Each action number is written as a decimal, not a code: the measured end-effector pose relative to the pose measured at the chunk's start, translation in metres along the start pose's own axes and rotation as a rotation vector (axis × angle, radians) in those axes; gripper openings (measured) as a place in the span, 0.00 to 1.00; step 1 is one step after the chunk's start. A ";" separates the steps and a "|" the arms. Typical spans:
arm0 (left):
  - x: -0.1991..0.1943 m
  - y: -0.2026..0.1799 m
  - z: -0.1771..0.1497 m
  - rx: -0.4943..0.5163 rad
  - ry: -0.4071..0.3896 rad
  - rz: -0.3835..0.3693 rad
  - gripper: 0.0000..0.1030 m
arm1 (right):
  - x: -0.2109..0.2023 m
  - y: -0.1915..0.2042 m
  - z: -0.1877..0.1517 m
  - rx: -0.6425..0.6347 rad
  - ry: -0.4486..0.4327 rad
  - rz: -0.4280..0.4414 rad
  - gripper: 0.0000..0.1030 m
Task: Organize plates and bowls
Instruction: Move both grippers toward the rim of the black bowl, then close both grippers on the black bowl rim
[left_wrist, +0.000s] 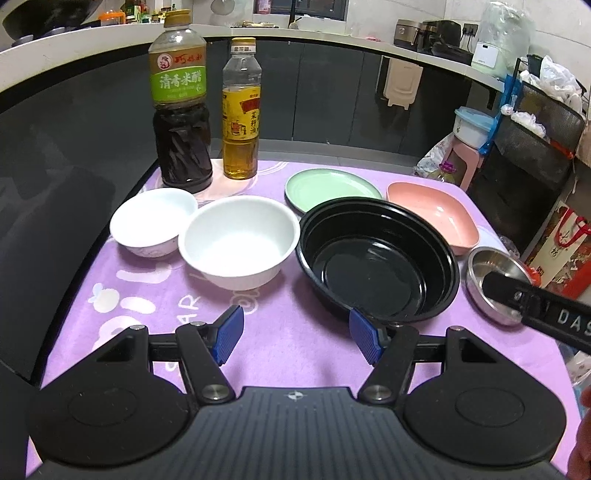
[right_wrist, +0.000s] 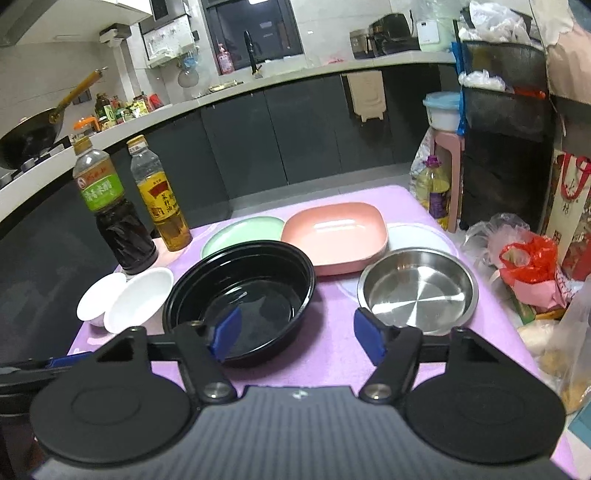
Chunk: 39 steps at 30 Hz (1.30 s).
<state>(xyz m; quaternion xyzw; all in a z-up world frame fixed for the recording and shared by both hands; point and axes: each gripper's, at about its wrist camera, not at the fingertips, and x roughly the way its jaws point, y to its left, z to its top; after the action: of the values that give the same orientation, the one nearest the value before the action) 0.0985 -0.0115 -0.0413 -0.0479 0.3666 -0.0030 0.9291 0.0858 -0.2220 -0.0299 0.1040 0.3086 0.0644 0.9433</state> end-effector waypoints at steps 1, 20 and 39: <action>0.001 0.000 0.001 -0.003 -0.001 -0.003 0.59 | 0.001 -0.001 0.001 0.004 0.002 -0.001 0.58; 0.029 -0.002 0.014 -0.029 0.048 -0.009 0.59 | 0.023 -0.009 0.006 0.027 0.029 -0.006 0.58; 0.070 0.004 0.029 -0.125 0.145 -0.036 0.49 | 0.059 -0.030 0.023 0.107 0.140 0.092 0.44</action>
<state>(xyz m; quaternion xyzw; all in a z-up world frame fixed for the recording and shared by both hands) 0.1700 -0.0081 -0.0682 -0.1119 0.4315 -0.0006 0.8952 0.1483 -0.2442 -0.0525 0.1635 0.3718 0.0981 0.9085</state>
